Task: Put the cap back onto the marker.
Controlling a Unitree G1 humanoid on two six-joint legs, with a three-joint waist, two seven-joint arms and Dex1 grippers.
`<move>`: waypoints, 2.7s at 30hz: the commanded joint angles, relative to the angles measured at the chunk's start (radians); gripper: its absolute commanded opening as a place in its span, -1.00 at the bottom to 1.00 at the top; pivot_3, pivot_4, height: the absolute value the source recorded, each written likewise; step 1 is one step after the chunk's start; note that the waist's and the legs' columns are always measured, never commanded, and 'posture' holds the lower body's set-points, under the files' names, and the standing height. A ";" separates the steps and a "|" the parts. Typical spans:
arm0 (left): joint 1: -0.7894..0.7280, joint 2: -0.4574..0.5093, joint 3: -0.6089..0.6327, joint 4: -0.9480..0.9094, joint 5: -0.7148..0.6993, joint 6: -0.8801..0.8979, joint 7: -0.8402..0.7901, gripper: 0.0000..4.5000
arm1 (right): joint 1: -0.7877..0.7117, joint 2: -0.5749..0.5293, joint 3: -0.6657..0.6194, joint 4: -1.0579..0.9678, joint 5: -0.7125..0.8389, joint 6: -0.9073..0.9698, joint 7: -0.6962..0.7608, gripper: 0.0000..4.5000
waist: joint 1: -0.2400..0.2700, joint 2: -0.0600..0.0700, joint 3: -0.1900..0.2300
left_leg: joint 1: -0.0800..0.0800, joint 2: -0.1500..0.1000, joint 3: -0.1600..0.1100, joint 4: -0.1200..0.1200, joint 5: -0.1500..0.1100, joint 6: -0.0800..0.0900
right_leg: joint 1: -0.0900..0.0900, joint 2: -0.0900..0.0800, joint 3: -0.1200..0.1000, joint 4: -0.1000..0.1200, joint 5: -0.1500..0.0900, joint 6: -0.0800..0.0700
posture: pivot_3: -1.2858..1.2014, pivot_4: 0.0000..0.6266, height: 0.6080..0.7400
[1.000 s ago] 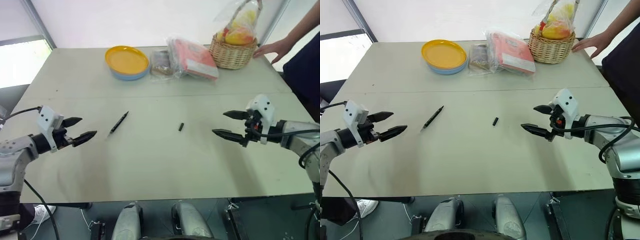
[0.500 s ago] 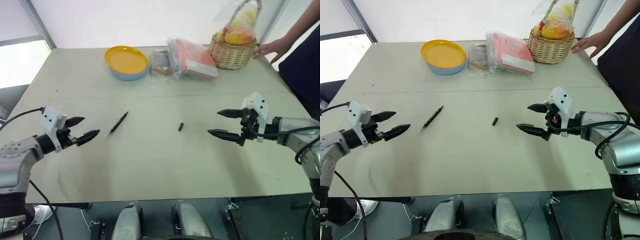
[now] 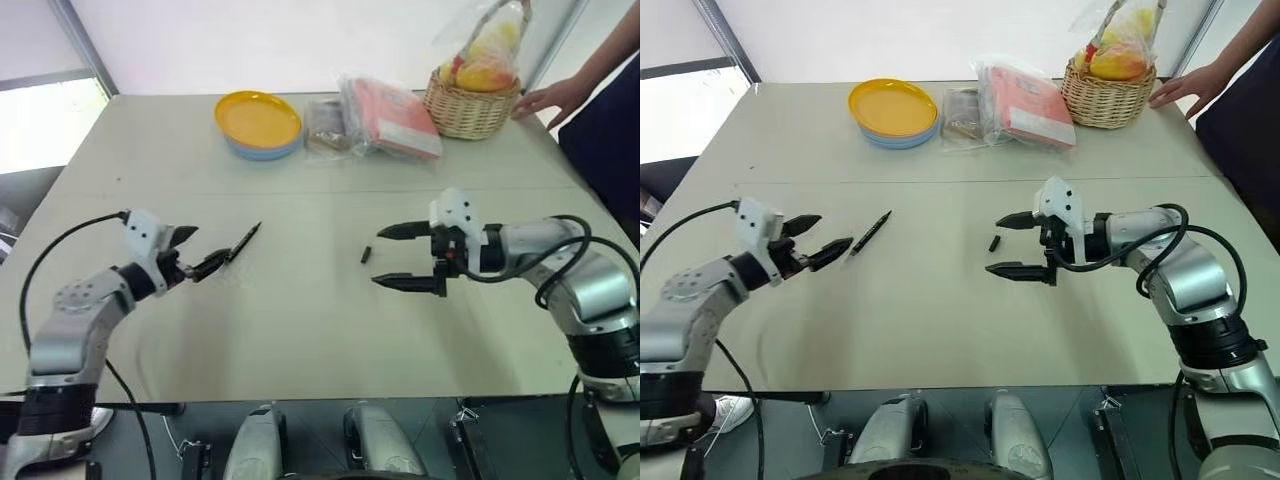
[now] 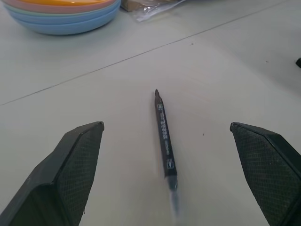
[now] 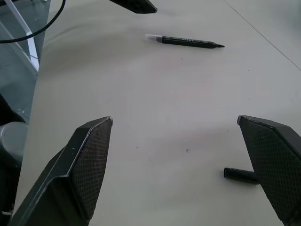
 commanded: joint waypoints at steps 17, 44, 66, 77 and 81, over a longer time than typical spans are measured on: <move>-0.261 -0.094 -0.153 0.362 0.222 -0.042 0.094 1.00 | 0.102 0.057 -0.043 -0.122 0.018 0.019 -0.127 0.96 | -0.003 0.000 0.000 | 0.001 -0.001 -0.001 0.000 0.000 0.000 | 0.000 0.003 -0.001 0.002 0.000 0.000 | 0.03 -0.52 1.00; -0.250 -0.025 -0.117 0.348 0.163 -0.125 -0.132 -0.99 | 0.040 0.163 -0.093 -0.026 -0.115 0.123 -0.485 1.00 | -0.006 0.000 0.000 | 0.005 0.000 0.000 0.000 0.000 -0.001 | 0.003 0.003 -0.001 0.003 0.000 0.000 | 0.03 -0.52 1.00; -0.452 0.157 -0.262 0.306 0.198 -0.295 -0.557 -0.99 | -0.006 0.742 -0.111 -0.342 -0.320 0.833 -1.266 1.00 | -0.008 0.000 -0.001 | -0.005 -0.001 -0.001 -0.001 0.002 -0.003 | -0.007 0.004 -0.001 0.003 0.000 -0.001 | 0.03 -0.52 1.00; -0.421 0.095 -0.261 0.309 0.206 -0.315 -0.516 -0.99 | -0.055 0.876 -0.129 -0.226 -0.364 0.839 -1.290 1.00 | -0.030 0.000 -0.001 | -0.006 -0.001 -0.001 -0.001 0.002 -0.003 | -0.008 0.004 -0.001 0.004 0.000 0.000 | 0.03 -0.52 1.00; -0.424 0.086 -0.258 0.313 0.205 -0.318 -0.506 -0.99 | -0.053 0.899 -0.153 -0.181 -0.364 0.825 -1.288 1.00 | -0.032 0.000 -0.001 | -0.006 0.000 -0.001 -0.002 0.002 -0.003 | -0.008 0.004 -0.001 0.004 0.000 0.000 | 0.03 -0.52 1.00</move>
